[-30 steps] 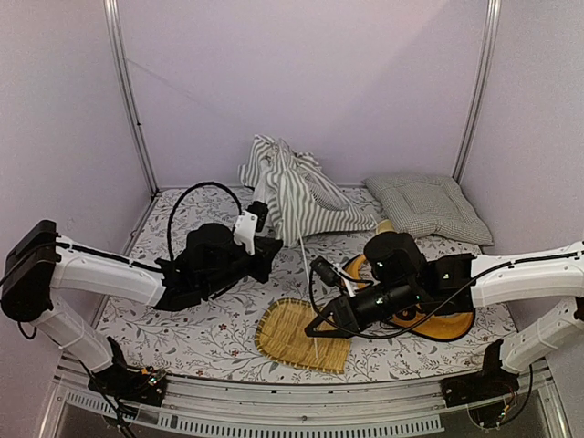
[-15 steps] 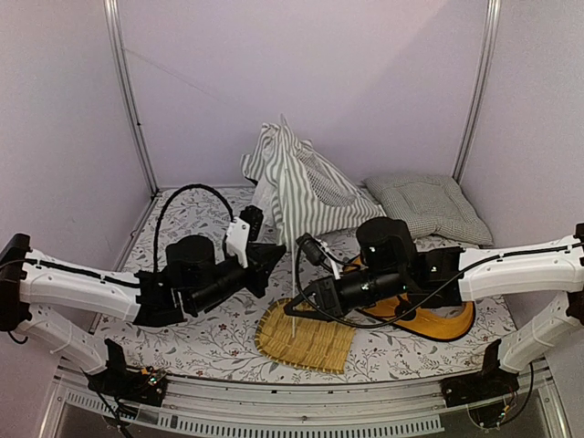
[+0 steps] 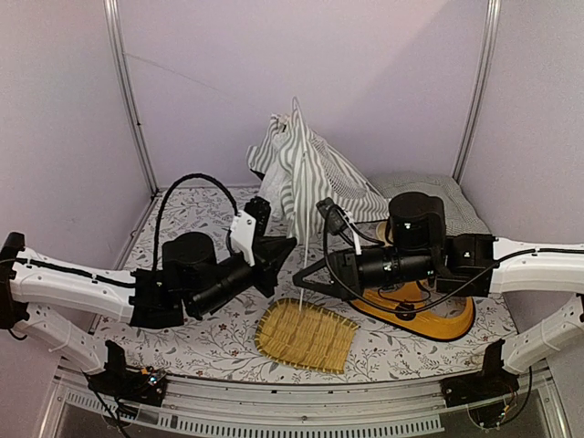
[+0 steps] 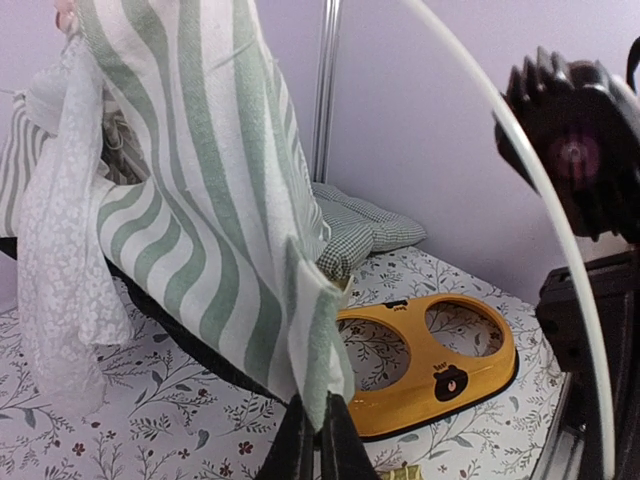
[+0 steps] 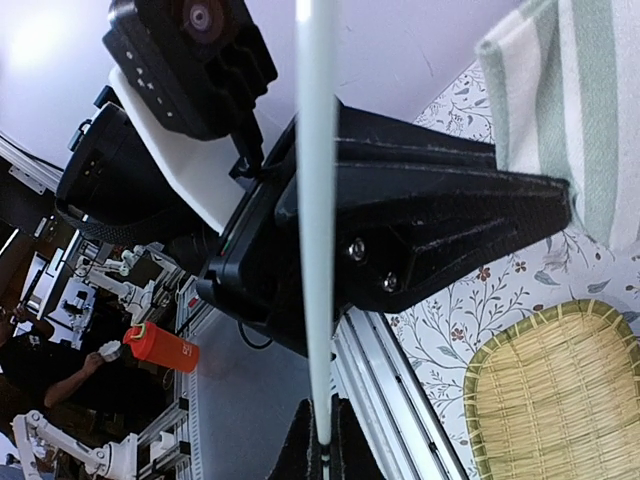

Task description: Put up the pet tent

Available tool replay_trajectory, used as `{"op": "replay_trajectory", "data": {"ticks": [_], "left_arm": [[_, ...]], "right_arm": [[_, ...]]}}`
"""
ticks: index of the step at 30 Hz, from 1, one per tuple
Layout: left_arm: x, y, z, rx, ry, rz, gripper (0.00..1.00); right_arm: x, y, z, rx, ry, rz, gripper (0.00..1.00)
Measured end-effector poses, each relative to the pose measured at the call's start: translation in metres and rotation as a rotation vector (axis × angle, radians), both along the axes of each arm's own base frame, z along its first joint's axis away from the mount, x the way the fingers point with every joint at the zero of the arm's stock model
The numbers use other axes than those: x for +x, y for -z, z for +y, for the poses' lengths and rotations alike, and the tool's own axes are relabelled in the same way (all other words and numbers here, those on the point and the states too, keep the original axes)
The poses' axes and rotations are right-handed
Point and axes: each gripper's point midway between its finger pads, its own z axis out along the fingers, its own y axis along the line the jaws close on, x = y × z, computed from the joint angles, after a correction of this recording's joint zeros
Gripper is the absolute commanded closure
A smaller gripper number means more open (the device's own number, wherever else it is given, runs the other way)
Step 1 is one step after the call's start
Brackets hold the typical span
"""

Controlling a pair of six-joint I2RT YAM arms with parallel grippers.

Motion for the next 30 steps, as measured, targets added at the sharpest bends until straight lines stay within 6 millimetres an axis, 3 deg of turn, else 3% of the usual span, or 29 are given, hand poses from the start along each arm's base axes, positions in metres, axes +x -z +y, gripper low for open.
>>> {"op": "replay_trajectory", "data": {"ticks": [9, 17, 30], "left_arm": [[-0.016, -0.020, -0.010, -0.017, 0.008, -0.037, 1.00], [-0.012, -0.014, -0.007, 0.000, -0.036, -0.031, 1.00], [-0.028, 0.004, -0.020, 0.044, -0.012, -0.018, 1.00]], "right_arm": [[0.013, -0.025, -0.002, 0.019, 0.019, -0.075, 1.00], [0.033, -0.030, -0.011, -0.007, 0.048, -0.109, 1.00], [0.036, -0.061, -0.008, 0.033, 0.024, -0.157, 1.00]]}}
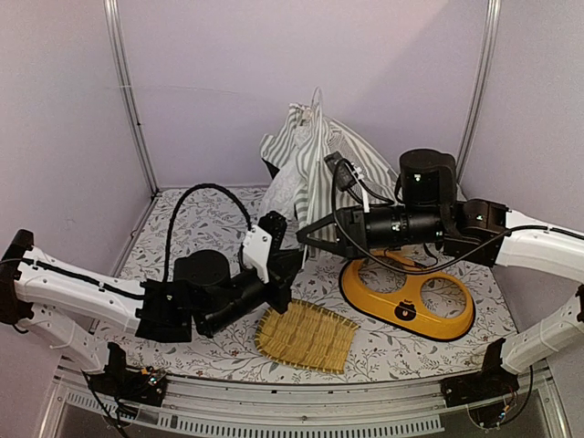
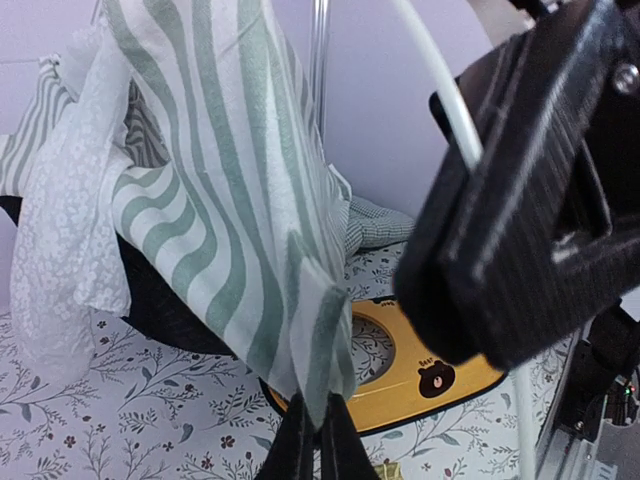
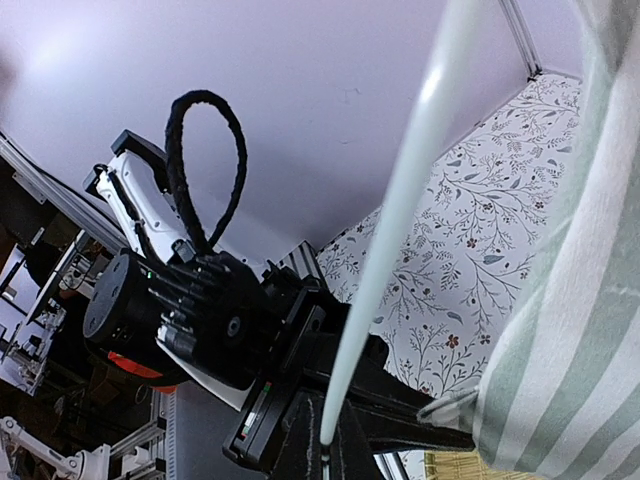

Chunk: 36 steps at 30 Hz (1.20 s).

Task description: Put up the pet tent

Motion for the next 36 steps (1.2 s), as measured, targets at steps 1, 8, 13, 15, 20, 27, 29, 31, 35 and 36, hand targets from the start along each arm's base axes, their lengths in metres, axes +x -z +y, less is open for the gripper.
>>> {"op": "replay_trajectory", "data": {"ticks": [1, 8, 13, 15, 20, 27, 29, 31, 35, 36], "left_arm": [[-0.001, 0.002, -0.002, 0.004, 0.003, 0.003, 1.00], [-0.006, 0.010, -0.005, 0.008, 0.008, 0.023, 1.00], [-0.006, 0.015, -0.004, 0.008, 0.007, 0.035, 1.00], [-0.006, 0.017, -0.004, 0.010, 0.007, 0.041, 1.00], [-0.012, 0.024, -0.006, 0.017, 0.025, 0.053, 1.00], [-0.017, 0.029, -0.008, 0.018, 0.042, 0.070, 1.00], [-0.017, 0.030, -0.007, 0.017, 0.041, 0.072, 1.00], [-0.017, 0.031, -0.007, 0.017, 0.038, 0.075, 1.00], [-0.017, 0.039, -0.006, 0.028, 0.036, 0.087, 1.00], [-0.017, 0.042, -0.005, 0.031, 0.036, 0.091, 1.00]], "right_arm": [[0.002, -0.002, 0.000, 0.004, 0.004, -0.002, 1.00], [0.021, -0.007, -0.003, 0.011, 0.045, -0.011, 1.00], [0.030, -0.007, -0.003, 0.014, 0.063, -0.013, 1.00], [0.034, -0.007, -0.004, 0.015, 0.071, -0.015, 1.00], [0.049, -0.005, -0.006, 0.017, 0.109, -0.009, 1.00], [0.058, -0.001, -0.009, 0.014, 0.137, 0.018, 1.00], [0.058, -0.001, -0.009, 0.015, 0.138, 0.022, 1.00], [0.058, 0.001, -0.009, 0.015, 0.139, 0.026, 1.00], [0.058, 0.010, -0.014, 0.007, 0.148, 0.037, 1.00], [0.057, 0.012, -0.016, 0.004, 0.151, 0.042, 1.00]]}}
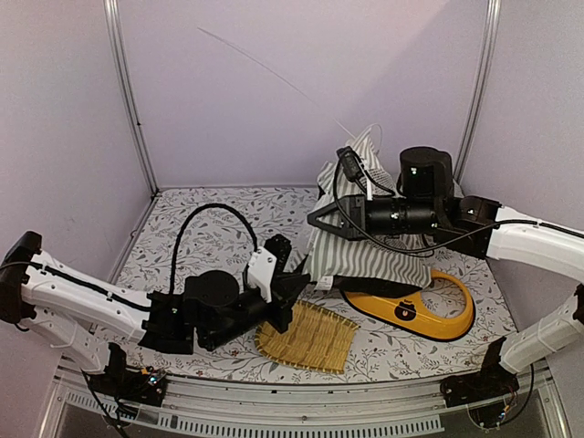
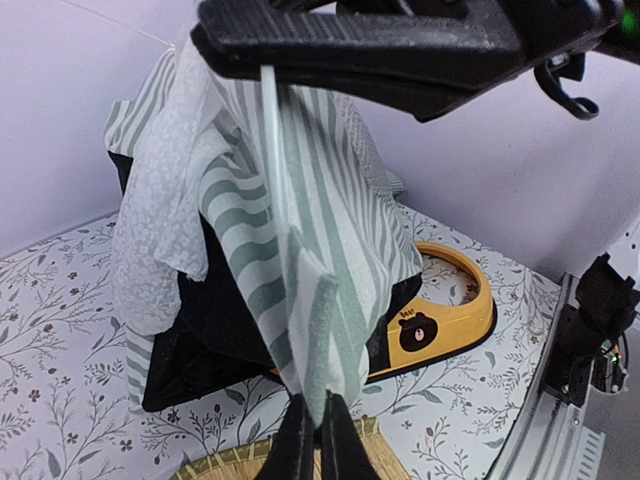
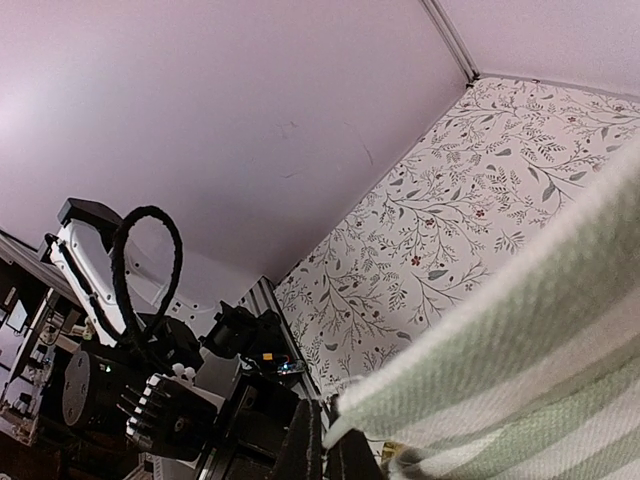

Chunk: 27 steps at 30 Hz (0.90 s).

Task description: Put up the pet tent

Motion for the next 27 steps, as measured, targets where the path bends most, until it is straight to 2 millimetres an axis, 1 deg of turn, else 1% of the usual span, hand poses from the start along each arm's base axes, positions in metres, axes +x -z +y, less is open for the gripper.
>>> {"op": "replay_trajectory", "data": {"ticks": [5, 10, 16, 27], "left_arm": [[-0.001, 0.008, 0.002, 0.012, 0.007, 0.010, 1.00], [-0.002, 0.010, 0.002, 0.016, 0.013, 0.012, 1.00], [-0.002, 0.012, 0.004, 0.015, 0.019, 0.019, 1.00], [-0.003, 0.010, 0.003, 0.017, 0.032, 0.015, 1.00]], "right_arm": [[-0.003, 0.007, -0.007, -0.005, 0.007, 0.017, 1.00], [-0.004, 0.010, -0.008, -0.007, 0.009, 0.024, 1.00], [-0.003, 0.018, -0.011, -0.018, 0.016, 0.034, 1.00], [0.000, 0.018, -0.013, -0.015, 0.027, 0.049, 1.00]]}}
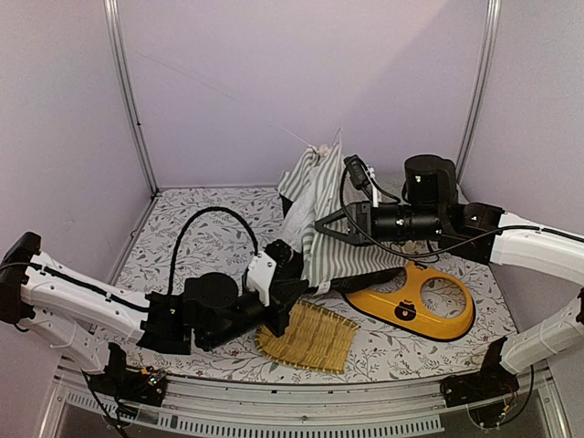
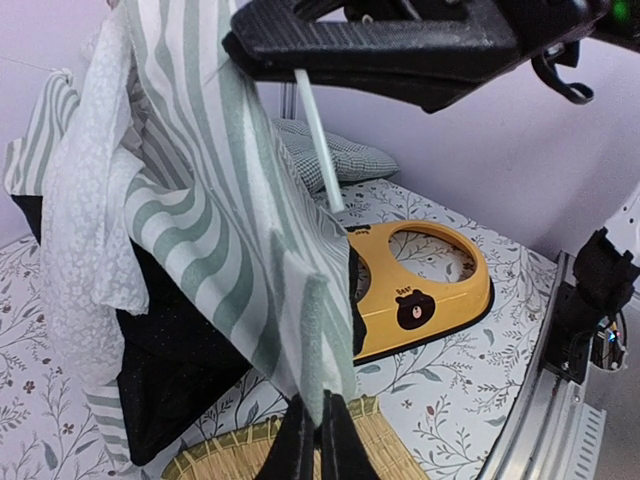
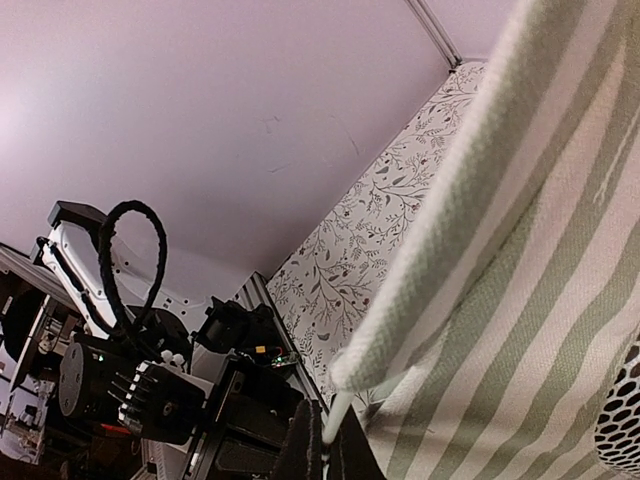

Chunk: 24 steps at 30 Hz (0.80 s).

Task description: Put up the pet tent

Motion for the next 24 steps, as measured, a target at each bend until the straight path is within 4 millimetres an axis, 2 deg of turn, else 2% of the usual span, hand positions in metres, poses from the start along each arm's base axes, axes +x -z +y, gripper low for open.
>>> {"op": "replay_trajectory", "data": {"ticks": [15, 24], "left_arm": [[-0.001, 0.004, -0.002, 0.027, 0.011, -0.002, 1.00], [0.000, 0.006, -0.001, 0.034, 0.009, 0.000, 1.00]], "right_arm": [[0.003, 0.004, 0.012, 0.032, -0.031, 0.031, 1.00], [0.004, 0.008, 0.012, 0.044, -0.029, 0.033, 1.00]]}}
